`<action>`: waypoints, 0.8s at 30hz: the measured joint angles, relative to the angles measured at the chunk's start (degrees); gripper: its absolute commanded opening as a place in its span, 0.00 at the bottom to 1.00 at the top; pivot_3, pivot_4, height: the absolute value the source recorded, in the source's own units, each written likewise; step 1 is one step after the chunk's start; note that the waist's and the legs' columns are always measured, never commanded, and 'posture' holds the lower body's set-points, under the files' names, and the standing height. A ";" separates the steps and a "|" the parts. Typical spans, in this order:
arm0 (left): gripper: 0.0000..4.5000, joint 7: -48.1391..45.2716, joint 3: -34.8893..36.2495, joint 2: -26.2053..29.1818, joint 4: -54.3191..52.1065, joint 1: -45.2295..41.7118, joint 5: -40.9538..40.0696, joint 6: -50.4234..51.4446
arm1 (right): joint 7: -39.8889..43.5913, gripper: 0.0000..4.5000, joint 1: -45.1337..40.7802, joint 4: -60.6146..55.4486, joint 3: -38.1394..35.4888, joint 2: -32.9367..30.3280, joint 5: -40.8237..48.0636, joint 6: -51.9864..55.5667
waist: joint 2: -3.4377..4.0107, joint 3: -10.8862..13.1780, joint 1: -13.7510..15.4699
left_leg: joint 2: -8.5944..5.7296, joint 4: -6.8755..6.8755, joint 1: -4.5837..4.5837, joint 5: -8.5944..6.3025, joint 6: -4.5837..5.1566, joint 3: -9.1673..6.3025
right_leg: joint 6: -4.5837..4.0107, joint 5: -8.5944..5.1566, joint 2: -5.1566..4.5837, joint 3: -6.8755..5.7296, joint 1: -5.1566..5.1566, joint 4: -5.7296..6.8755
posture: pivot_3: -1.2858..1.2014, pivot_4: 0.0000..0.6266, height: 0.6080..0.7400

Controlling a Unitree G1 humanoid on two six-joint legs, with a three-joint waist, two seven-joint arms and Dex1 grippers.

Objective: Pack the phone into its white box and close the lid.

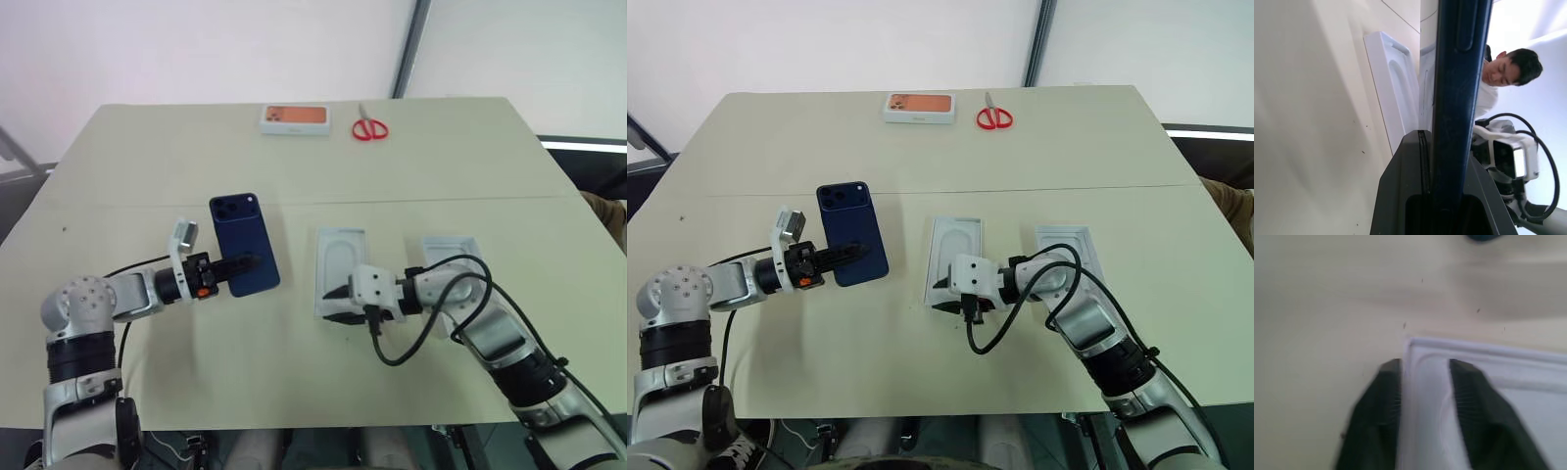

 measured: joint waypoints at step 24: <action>0.00 1.03 -0.31 -0.70 -0.13 0.70 -0.23 -0.01 | 1.54 0.70 -1.10 -4.28 -6.62 -0.67 12.37 11.39 | 0.00 0.00 -0.02 | 0.00 0.08 -0.02 -0.05 0.09 0.00 | 0.00 0.00 -0.02 0.00 0.02 0.01 | 0.52 0.24 1.00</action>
